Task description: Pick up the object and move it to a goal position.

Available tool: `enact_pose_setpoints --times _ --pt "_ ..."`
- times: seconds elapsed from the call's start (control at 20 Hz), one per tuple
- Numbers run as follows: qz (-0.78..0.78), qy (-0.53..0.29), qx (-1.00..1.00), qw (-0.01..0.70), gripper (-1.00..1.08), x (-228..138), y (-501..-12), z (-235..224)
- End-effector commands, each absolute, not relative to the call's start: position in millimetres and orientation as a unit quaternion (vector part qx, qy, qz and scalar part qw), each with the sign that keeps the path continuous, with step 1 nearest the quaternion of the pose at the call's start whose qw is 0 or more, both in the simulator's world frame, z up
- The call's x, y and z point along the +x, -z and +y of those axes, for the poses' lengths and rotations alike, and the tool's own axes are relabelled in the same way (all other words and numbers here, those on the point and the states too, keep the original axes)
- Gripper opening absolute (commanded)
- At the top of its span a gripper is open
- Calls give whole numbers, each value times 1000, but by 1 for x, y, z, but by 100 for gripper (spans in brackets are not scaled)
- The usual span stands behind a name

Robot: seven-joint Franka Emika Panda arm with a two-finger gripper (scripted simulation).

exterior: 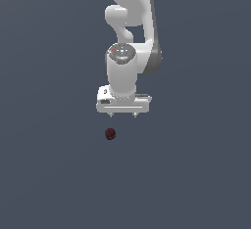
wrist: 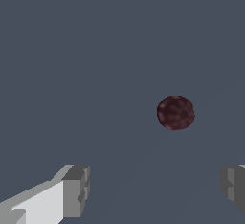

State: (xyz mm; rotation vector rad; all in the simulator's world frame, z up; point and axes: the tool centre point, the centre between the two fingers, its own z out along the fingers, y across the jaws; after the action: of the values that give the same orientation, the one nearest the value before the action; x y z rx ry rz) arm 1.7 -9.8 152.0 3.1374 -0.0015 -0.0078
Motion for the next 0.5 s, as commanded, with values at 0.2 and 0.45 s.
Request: enact_pose_setpoints --times 0.2,0.45 --pt "-5 -3 1000 5 100 5 -157 -15" --pt "-18 -18 1000 12 100 11 -171 -26"
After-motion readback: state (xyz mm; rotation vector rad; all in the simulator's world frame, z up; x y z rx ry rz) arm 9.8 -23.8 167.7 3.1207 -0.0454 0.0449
